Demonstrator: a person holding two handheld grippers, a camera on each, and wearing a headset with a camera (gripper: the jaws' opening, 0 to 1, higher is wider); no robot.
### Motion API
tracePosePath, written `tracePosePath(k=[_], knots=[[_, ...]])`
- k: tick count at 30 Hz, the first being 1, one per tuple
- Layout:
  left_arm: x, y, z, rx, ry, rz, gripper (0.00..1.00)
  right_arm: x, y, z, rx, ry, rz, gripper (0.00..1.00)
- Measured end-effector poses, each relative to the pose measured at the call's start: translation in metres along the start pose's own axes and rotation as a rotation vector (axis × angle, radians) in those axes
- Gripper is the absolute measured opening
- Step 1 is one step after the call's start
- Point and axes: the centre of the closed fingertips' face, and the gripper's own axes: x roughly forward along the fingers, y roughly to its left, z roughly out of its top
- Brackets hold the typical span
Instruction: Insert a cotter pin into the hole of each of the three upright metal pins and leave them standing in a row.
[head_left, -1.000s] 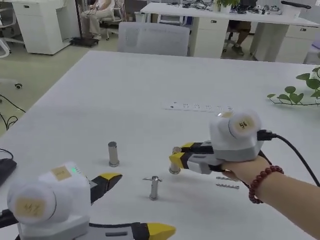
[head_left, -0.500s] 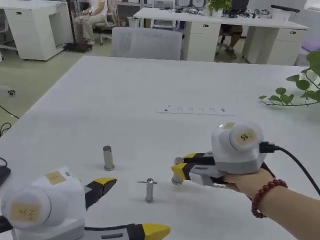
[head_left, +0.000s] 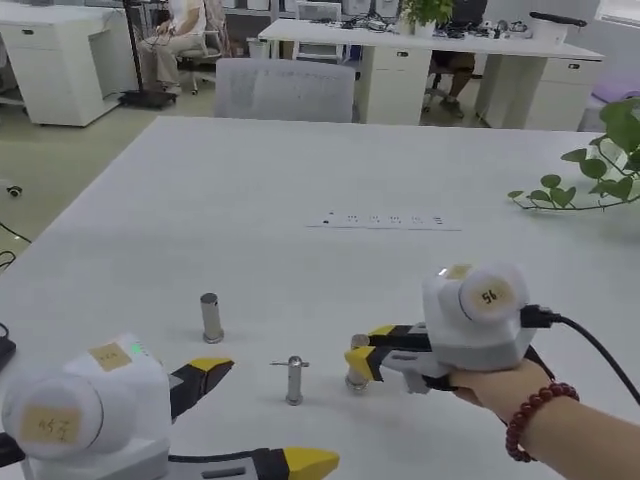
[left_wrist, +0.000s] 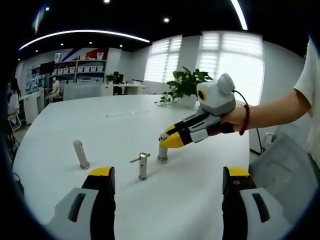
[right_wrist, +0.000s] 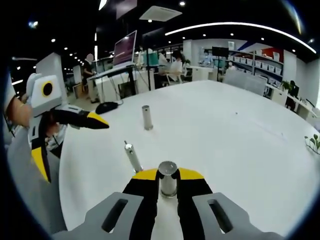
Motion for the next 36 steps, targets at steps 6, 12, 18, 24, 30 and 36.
tracePosePath(k=[6, 12, 18, 24, 30, 36], knots=[[0.0, -0.002, 0.0, 0.001, 0.003, -0.004, 0.88, -0.003, 0.0, -0.006, 0.002, 0.001, -0.008, 0.13], [0.001, -0.004, 0.0, 0.001, 0.005, -0.011, 0.88, -0.003, 0.001, -0.012, -0.006, 0.006, -0.008, 0.13], [0.002, -0.004, -0.001, 0.001, 0.011, -0.013, 0.87, -0.003, 0.001, -0.012, -0.011, -0.005, -0.005, 0.14], [0.003, -0.004, -0.002, 0.003, 0.016, -0.016, 0.87, -0.004, 0.001, -0.013, -0.004, -0.021, 0.013, 0.14], [0.003, -0.005, -0.003, 0.004, 0.022, -0.015, 0.87, -0.004, 0.002, -0.013, -0.003, -0.028, 0.059, 0.14], [0.003, -0.003, -0.004, 0.004, 0.027, -0.011, 0.87, -0.004, 0.003, -0.013, -0.006, -0.029, 0.083, 0.14]])
